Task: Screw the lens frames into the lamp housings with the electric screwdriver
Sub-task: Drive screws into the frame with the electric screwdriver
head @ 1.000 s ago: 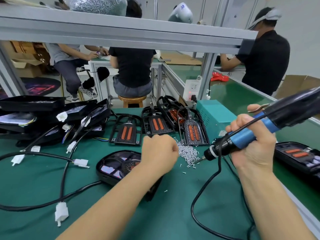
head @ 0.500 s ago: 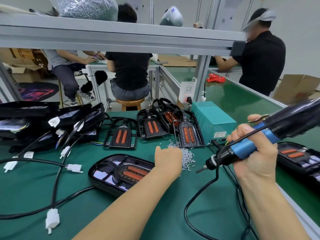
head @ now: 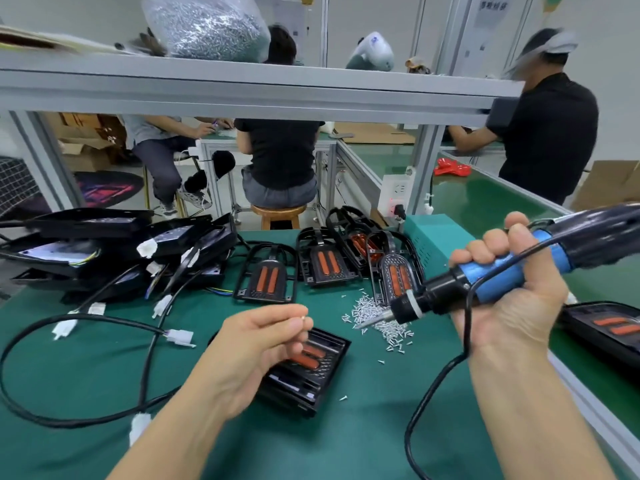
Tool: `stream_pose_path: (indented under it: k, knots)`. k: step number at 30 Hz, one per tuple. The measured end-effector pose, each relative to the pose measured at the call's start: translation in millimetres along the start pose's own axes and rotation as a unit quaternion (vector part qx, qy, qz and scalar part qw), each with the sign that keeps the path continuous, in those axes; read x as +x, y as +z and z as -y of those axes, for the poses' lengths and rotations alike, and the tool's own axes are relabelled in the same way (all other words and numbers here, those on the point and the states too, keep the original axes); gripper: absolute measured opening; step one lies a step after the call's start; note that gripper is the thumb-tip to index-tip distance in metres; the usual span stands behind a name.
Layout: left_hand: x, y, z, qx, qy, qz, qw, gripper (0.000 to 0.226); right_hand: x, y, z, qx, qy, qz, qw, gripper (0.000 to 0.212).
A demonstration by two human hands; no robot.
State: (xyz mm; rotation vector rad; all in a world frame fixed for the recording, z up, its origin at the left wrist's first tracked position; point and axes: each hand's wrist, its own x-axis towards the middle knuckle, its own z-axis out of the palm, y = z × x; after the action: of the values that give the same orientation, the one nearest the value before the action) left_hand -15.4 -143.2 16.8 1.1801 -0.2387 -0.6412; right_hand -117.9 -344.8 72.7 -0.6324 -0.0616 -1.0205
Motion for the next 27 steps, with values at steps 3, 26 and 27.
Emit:
stream_pose_path:
  k: [3, 26, 27]
  knots:
    - [-14.3, -11.5, 2.9, -0.015, -0.001, -0.012, 1.0, 0.018, -7.6, 15.7, -15.5, 0.024, 0.023, 0.02, 0.999, 0.008]
    - [-25.2, -22.7, 2.3, 0.036, 0.048, -0.023, 0.998, 0.013, -27.6, 47.0, -49.5, 0.008, 0.072, 0.072, 0.995, 0.013]
    - [-25.0, -22.2, 2.3, 0.042, 0.052, -0.025, 0.997, 0.012, -28.5, 46.7, -50.1, 0.005, 0.071, 0.078, 0.994, 0.014]
